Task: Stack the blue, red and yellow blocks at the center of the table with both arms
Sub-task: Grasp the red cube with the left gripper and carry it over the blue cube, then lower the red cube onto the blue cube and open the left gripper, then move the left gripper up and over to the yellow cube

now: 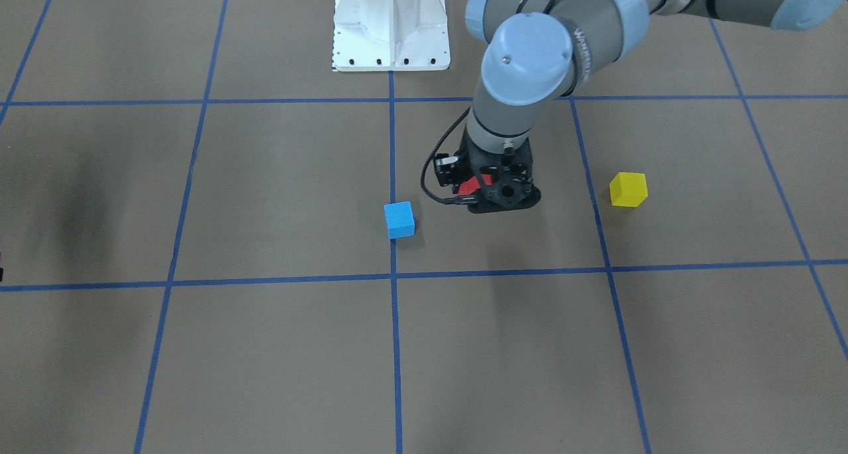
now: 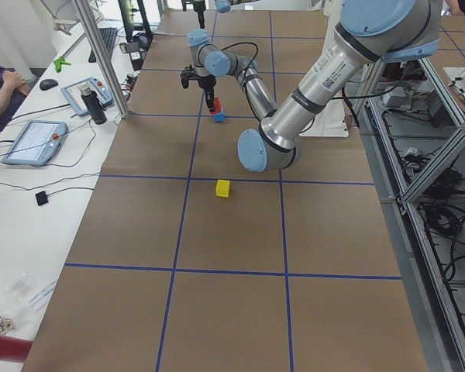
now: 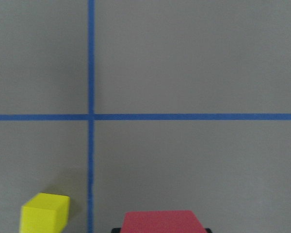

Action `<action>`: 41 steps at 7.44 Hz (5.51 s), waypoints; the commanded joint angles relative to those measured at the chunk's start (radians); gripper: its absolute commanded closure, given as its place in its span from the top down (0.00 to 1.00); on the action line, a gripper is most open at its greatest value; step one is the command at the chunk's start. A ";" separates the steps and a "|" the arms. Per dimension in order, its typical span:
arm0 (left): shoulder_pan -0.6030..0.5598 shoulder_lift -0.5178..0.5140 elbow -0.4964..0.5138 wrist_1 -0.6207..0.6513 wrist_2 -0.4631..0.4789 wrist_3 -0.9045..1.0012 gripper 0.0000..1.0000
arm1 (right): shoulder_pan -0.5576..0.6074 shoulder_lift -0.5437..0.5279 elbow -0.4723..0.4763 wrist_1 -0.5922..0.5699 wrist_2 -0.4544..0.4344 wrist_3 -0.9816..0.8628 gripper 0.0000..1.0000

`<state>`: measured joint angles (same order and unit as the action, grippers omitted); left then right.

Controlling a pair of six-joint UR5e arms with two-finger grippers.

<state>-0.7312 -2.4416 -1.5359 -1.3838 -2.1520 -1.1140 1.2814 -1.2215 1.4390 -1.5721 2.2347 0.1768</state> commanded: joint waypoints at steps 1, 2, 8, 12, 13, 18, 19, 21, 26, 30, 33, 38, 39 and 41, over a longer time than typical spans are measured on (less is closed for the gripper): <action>0.081 -0.080 0.156 -0.125 0.067 -0.084 0.00 | 0.051 -0.021 -0.005 -0.002 0.006 -0.080 1.00; 0.096 -0.080 0.158 -0.138 0.072 -0.099 0.00 | 0.059 -0.033 -0.005 0.000 0.031 -0.085 1.00; 0.108 -0.126 0.255 -0.193 0.073 -0.104 0.00 | 0.062 -0.039 -0.003 0.001 0.034 -0.085 1.00; 0.115 -0.125 0.269 -0.213 0.073 -0.104 0.00 | 0.062 -0.038 -0.003 0.000 0.034 -0.085 1.00; 0.115 -0.125 0.269 -0.213 0.073 -0.104 0.11 | 0.062 -0.038 -0.003 0.000 0.034 -0.085 1.00; 0.111 -0.125 0.267 -0.212 0.073 -0.102 0.21 | 0.061 -0.041 -0.003 0.000 0.034 -0.085 1.00; 0.110 -0.126 0.264 -0.212 0.073 -0.102 0.21 | 0.062 -0.041 -0.005 0.000 0.034 -0.085 1.00; 0.108 -0.126 0.264 -0.212 0.073 -0.102 0.26 | 0.062 -0.041 -0.005 0.001 0.034 -0.085 1.00; 0.110 -0.123 0.266 -0.213 0.089 -0.104 0.35 | 0.061 -0.041 -0.006 0.000 0.032 -0.085 1.00; 0.110 -0.119 0.272 -0.260 0.089 -0.147 0.99 | 0.061 -0.041 -0.005 0.001 0.032 -0.085 1.00; 0.107 -0.120 0.267 -0.264 0.089 -0.147 0.99 | 0.061 -0.041 -0.006 0.000 0.034 -0.085 1.00; -0.013 0.211 -0.282 -0.041 0.083 0.100 0.99 | 0.061 -0.039 -0.005 0.000 0.036 -0.085 1.00; -0.045 0.330 -0.413 0.001 0.083 0.187 0.99 | 0.061 -0.039 -0.005 0.000 0.034 -0.085 1.00; -0.059 0.546 -0.478 -0.044 0.087 0.302 0.99 | 0.061 -0.039 -0.005 0.000 0.034 -0.085 1.00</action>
<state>-0.7784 -2.0282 -1.9636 -1.4069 -2.0684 -0.8963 1.3423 -1.2609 1.4338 -1.5723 2.2690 0.0920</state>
